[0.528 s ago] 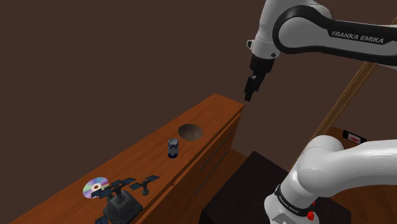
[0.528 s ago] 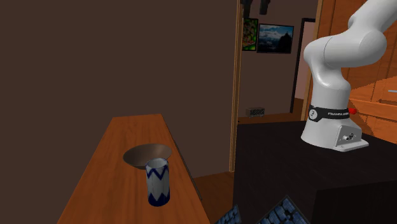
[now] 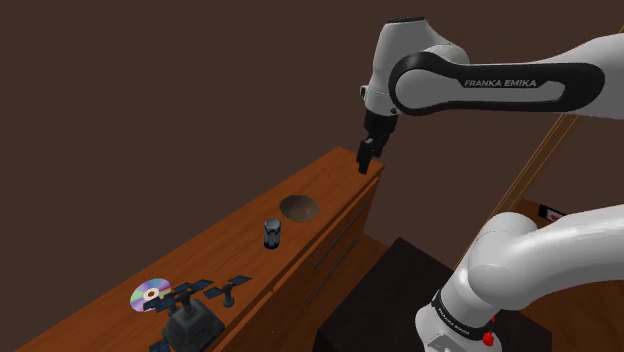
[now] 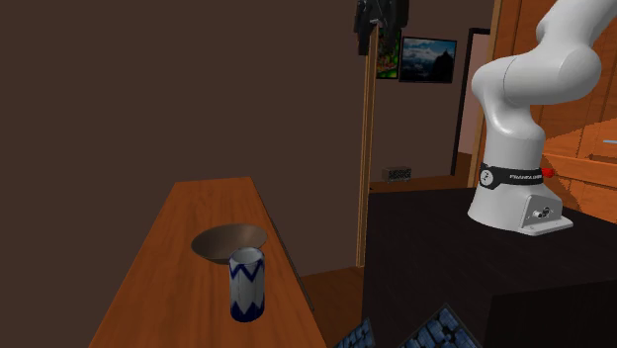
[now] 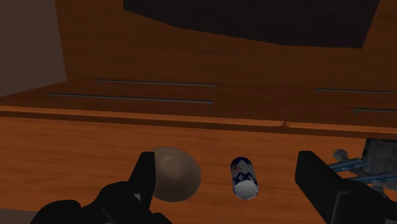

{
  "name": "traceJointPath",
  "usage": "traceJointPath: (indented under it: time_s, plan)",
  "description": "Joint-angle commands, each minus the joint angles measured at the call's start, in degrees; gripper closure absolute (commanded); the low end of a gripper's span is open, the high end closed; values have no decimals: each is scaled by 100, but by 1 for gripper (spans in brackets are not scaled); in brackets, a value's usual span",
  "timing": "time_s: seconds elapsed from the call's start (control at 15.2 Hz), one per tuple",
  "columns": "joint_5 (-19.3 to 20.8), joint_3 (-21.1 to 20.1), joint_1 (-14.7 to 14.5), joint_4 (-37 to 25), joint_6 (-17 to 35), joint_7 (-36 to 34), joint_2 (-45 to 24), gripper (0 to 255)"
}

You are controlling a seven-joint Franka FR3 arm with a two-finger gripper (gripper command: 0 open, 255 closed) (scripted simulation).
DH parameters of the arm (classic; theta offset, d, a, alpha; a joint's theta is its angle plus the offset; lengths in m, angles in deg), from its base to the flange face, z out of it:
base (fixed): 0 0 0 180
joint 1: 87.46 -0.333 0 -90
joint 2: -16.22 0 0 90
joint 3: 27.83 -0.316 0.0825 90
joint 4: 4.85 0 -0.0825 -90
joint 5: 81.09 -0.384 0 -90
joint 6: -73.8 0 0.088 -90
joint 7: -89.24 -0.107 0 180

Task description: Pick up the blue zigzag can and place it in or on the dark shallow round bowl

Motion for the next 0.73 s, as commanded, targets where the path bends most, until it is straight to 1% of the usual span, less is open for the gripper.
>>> traceJointPath:
  time_s: [0.0, 0.33, 0.66]
  plan:
    - [-6, -83, -23, 87, 374, -122, -283, 0]
    - [56, -273, -39, 137, 1296, -417, -1181, 0]
    - [229, -463, -20, -25, 2128, -760, -2212, 0]
